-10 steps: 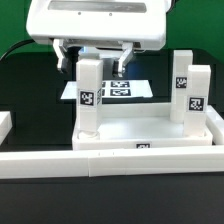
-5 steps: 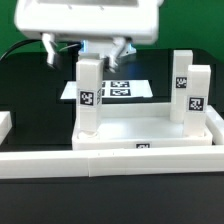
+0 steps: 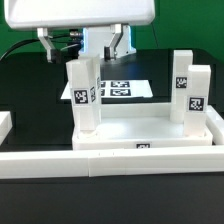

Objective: Assemble desk

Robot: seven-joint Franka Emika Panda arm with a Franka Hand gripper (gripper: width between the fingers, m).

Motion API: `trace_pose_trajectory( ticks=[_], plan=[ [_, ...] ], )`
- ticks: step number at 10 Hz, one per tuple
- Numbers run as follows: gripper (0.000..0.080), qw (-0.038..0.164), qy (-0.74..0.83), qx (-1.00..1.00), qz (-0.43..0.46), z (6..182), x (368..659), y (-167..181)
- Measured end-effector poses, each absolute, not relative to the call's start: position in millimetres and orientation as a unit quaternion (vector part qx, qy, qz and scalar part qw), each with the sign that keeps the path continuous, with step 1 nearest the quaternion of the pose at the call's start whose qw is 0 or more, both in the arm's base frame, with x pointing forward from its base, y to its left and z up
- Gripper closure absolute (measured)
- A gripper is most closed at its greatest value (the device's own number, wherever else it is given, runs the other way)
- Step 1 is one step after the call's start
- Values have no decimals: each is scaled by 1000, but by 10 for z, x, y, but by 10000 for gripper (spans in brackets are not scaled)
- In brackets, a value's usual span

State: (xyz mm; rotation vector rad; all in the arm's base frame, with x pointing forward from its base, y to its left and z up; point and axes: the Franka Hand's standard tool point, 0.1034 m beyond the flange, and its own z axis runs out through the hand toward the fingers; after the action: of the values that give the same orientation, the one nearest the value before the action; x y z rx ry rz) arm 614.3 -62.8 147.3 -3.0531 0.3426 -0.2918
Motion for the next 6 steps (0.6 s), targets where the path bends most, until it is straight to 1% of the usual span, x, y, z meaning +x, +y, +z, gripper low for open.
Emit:
trace_pose_trajectory(
  ticks=[1, 2, 5, 6],
  plan=[
    [151, 38, 110, -992, -57, 1460, 6134, -613],
    [151, 44, 110, -993, -27, 1426, 6122, -593],
    [151, 38, 112, -992, -31, 1284, 6101, -526],
    [151, 33, 119, -992, -34, 1243, 6102, -478]
  ],
)
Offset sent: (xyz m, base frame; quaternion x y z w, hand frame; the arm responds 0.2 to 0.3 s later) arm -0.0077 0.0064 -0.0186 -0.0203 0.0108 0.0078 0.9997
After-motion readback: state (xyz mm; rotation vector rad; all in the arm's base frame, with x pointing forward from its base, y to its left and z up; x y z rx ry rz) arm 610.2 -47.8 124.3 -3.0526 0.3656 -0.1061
